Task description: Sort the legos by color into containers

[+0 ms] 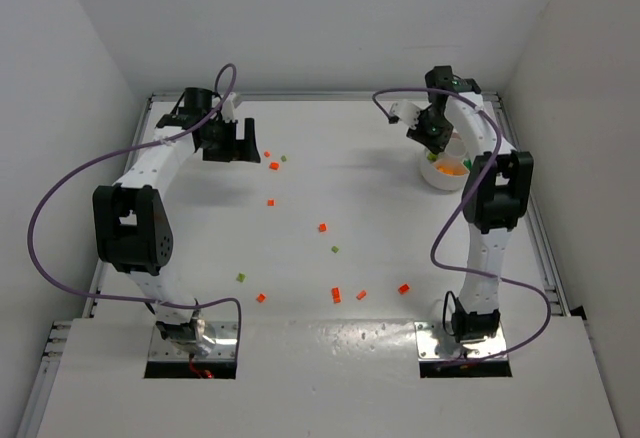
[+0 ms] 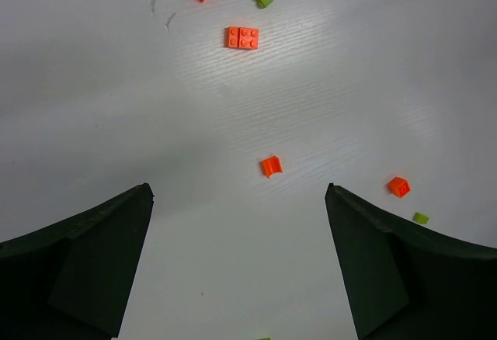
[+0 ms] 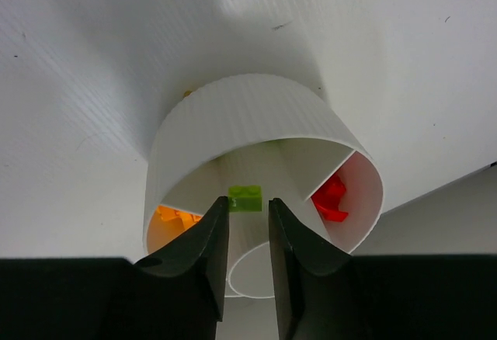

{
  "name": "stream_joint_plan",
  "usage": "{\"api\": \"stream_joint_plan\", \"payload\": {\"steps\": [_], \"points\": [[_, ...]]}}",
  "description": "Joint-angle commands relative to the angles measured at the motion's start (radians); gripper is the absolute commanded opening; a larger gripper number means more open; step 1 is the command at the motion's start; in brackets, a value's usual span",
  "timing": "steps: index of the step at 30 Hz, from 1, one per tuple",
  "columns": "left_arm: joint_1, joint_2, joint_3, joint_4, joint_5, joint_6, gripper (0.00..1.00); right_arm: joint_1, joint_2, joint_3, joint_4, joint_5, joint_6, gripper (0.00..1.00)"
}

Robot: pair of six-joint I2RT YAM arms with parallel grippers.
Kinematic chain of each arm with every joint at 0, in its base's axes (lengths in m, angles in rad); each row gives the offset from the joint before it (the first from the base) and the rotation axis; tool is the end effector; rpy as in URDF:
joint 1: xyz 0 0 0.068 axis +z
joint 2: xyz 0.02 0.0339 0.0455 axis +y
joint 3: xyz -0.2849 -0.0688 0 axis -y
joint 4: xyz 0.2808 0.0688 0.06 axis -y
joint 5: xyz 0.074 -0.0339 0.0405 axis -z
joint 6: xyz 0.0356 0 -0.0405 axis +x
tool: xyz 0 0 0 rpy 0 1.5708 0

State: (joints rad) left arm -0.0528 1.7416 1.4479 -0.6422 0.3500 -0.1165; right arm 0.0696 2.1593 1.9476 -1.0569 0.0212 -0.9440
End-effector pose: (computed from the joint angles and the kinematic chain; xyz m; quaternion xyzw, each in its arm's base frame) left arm 0.4171 -0.0343 0.2839 0.0245 0.9368 -0.1908 0.2923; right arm 0.4968 0.0339 0.2455 -0.4784 0.8651 -0.0732 0.1319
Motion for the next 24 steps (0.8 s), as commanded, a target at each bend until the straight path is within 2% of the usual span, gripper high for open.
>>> {"api": "stream_joint_plan", "payload": {"steps": [1,10,14,15,18,19,20,21,22,24], "points": [[-0.007,-0.007,0.026,0.016,0.007,0.005,1.0,0.002,-0.01,0.039,-0.003,0.01,-0.012,0.29],[-0.007,-0.007,0.026,0.016,0.007,0.005,1.0,0.002,-0.09,0.039,0.006,-0.043,0.02,0.39],[-0.007,-0.019,0.026,0.016,-0.014,0.005,1.0,0.033,-0.127,0.097,-0.159,-0.217,0.082,0.33],[-0.007,-0.019,0.026,0.016,-0.014,0.005,1.0,0.065,-0.163,0.082,-0.176,-0.325,0.105,0.33],[-0.007,-0.03,0.026,0.016,-0.023,0.005,1.0,0.156,-0.263,-0.112,-0.152,-0.455,0.21,0.34],[-0.007,-0.04,0.017,0.016,-0.023,0.005,1.0,0.233,-0.291,-0.181,-0.117,-0.472,0.27,0.35],[-0.007,-0.04,0.017,0.016,-0.035,0.005,1.0,0.275,-0.317,-0.317,-0.077,-0.481,0.299,0.37],[-0.007,-0.053,0.008,0.016,-0.046,0.005,1.0,0.358,-0.343,-0.379,0.017,-0.481,0.33,0.39],[-0.007,-0.053,0.008,0.016,-0.046,0.005,1.0,0.399,-0.387,-0.433,0.065,-0.481,0.396,0.41],[0.016,-0.074,-0.012,0.016,-0.055,-0.005,1.0,0.499,-0.42,-0.551,0.161,-0.481,0.424,0.43]]}}
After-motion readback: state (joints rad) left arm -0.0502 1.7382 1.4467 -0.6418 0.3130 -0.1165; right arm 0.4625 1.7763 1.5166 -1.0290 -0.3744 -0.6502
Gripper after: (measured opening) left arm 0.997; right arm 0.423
